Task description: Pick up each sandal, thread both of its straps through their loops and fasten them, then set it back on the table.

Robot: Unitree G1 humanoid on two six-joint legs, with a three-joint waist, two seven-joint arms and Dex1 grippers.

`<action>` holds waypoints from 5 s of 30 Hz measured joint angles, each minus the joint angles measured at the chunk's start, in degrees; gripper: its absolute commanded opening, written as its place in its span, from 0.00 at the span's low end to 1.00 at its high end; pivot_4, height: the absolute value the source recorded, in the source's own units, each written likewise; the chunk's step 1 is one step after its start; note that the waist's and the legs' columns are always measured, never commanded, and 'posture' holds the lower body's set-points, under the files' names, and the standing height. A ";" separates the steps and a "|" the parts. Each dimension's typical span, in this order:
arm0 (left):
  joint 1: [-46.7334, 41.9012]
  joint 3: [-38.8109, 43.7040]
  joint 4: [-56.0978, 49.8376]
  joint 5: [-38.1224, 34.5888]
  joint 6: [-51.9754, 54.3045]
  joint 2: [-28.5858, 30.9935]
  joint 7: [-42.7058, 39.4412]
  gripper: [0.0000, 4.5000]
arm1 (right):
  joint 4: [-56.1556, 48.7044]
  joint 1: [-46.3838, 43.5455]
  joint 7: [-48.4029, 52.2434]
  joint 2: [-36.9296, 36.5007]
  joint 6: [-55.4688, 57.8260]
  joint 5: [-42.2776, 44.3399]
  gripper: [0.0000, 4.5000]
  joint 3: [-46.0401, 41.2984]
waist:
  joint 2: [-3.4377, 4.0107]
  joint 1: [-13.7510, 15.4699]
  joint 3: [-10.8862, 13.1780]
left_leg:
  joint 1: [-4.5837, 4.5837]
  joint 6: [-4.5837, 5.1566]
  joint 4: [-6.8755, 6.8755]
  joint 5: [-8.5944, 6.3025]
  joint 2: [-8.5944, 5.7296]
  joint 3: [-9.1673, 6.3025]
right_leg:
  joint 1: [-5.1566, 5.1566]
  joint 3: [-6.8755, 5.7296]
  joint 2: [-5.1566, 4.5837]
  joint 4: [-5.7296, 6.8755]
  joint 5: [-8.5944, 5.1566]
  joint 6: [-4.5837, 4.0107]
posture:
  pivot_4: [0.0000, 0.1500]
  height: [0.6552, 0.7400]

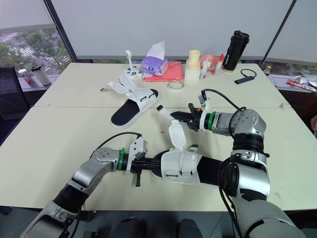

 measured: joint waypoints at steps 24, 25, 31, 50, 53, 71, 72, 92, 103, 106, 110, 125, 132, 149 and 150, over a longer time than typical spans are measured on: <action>-3.00 -0.92 4.93 0.69 -2.49 -0.24 -2.72 0.00 | -52.52 29.90 9.53 -8.98 -32.75 -2.22 0.33 11.66 | -0.05 0.19 -0.03 | 0.13 -0.01 0.20 0.00 -0.01 -0.11 | 0.22 0.01 0.09 -0.07 0.02 0.07 | 1.00 1.00; -3.04 -0.98 5.06 0.69 -2.63 -0.39 -2.91 0.00 | -50.29 27.76 7.67 -8.87 -30.84 -0.81 0.44 10.26 | -0.05 0.33 -0.03 | 0.11 -0.01 0.18 0.00 0.00 -0.12 | 0.21 0.03 0.01 -0.08 0.02 0.07 | 1.00 1.00; -2.69 -1.27 4.84 0.69 -3.52 -0.52 -2.93 0.00 | -38.15 23.06 0.77 -9.67 -18.26 1.17 0.99 8.94 | -0.04 0.87 -0.04 | 0.06 0.00 -0.01 0.00 -0.01 -0.10 | 0.09 0.02 -0.21 -0.12 0.01 0.06 | 1.00 1.00; 0.01 -0.04 2.42 0.56 -3.23 -0.67 -0.11 0.00 | -20.25 15.54 5.71 -9.06 -0.71 8.94 0.99 9.44 | 0.01 0.22 -0.06 | 0.06 0.00 0.00 0.00 -0.01 -0.09 | 0.10 0.05 -0.29 -0.12 -0.02 -0.01 | 1.00 1.00; 0.16 0.20 2.26 0.56 -3.14 -0.66 0.03 0.00 | -16.20 12.52 6.30 -8.02 -0.79 7.75 0.99 10.98 | 0.01 0.03 -0.06 | 0.06 0.00 0.01 0.00 -0.02 -0.09 | 0.10 0.04 -0.31 -0.12 -0.02 -0.02 | 1.00 1.00; 1.15 0.63 1.30 0.56 -3.10 -1.00 1.24 0.00 | -4.15 2.38 8.95 0.01 -1.07 7.40 0.87 8.57 | 0.05 -0.12 -0.06 | 0.02 -0.04 -0.10 -0.02 -0.12 -0.07 | 0.02 0.02 -0.56 -0.18 -0.02 -0.05 | 1.00 1.00; 1.21 0.69 1.29 0.56 -3.13 -1.03 1.26 0.00 | -4.15 2.38 8.76 0.14 -1.10 7.34 0.81 8.54 | 0.05 -0.15 -0.06 | 0.02 -0.04 -0.11 -0.02 -0.13 -0.07 | 0.02 0.02 -0.58 -0.18 -0.03 -0.06 | 1.00 1.00; 1.64 0.21 0.89 0.61 -3.37 -1.71 2.13 0.00 | -43.50 21.48 22.93 -10.44 -40.56 -12.68 0.02 27.50 | 0.09 -0.07 -0.05 | -0.23 -0.04 -0.18 -0.02 -0.20 -0.03 | -0.09 -0.05 -0.66 -0.49 -0.03 -0.05 | 1.00 1.00; 0.90 -0.43 1.72 0.62 -3.57 -1.75 1.85 0.00 | -52.67 35.81 25.33 -19.07 -92.89 -43.85 0.20 36.84 | 0.06 0.14 -0.05 | -0.14 -0.02 -0.13 -0.02 -0.21 -0.04 | 0.16 -0.12 -0.61 -0.72 -0.02 -0.05 | 1.00 1.00; 0.26 -0.58 2.65 0.62 -3.83 -1.75 1.10 0.00 | -49.46 36.89 21.49 -19.63 -105.38 -50.79 0.55 36.63 | 0.04 0.15 -0.04 | -0.03 -0.02 -0.12 -0.02 -0.21 -0.04 | 0.31 -0.14 -0.59 -0.77 -0.03 -0.06 | 1.00 1.00; -0.20 -0.84 3.32 0.63 -4.24 -1.81 0.73 0.00 | -49.47 38.45 17.78 -19.61 -110.05 -54.37 0.75 35.35 | 0.03 0.35 -0.05 | -0.01 -0.01 -0.08 -0.01 -0.21 -0.04 | 0.35 -0.15 -0.55 -0.76 -0.03 -0.05 | 1.00 1.00; -0.86 -1.62 5.05 0.87 -5.29 -2.18 0.61 0.00 | -55.09 59.70 16.73 -28.42 -103.11 -48.46 0.75 16.91 | 0.02 1.24 -0.07 | 0.44 0.05 -0.06 -0.05 -0.12 -0.08 | 0.96 -0.21 -0.45 -0.93 -0.04 -0.08 | 1.00 1.00; -1.19 -1.86 5.50 0.91 -5.76 -2.11 0.29 0.00 | -57.74 64.53 21.04 -33.11 -63.61 -18.34 0.75 2.73 | 0.07 1.16 -0.08 | 0.44 0.09 -0.05 -0.08 -0.09 -0.12 | 1.04 -0.25 -0.54 -0.99 -0.04 -0.07 | 1.00 1.00; -2.14 -2.43 5.27 0.89 -4.58 -2.10 -0.94 0.00 | -68.25 71.71 25.07 -38.85 -22.74 18.58 0.75 2.67 | 0.03 1.31 -0.09 | 0.13 0.14 -0.12 -0.11 -0.08 -0.25 | 0.81 -0.43 -0.56 -1.17 -0.04 -0.07 | 1.00 1.00; -2.13 -2.42 5.27 0.89 -4.58 -2.10 -0.97 0.00 | -68.35 71.65 24.71 -38.30 -22.95 18.17 0.75 3.61 | 0.03 1.31 -0.09 | 0.13 0.14 -0.11 -0.11 -0.07 -0.25 | 0.81 -0.43 -0.56 -1.17 -0.04 -0.07 | 1.00 1.00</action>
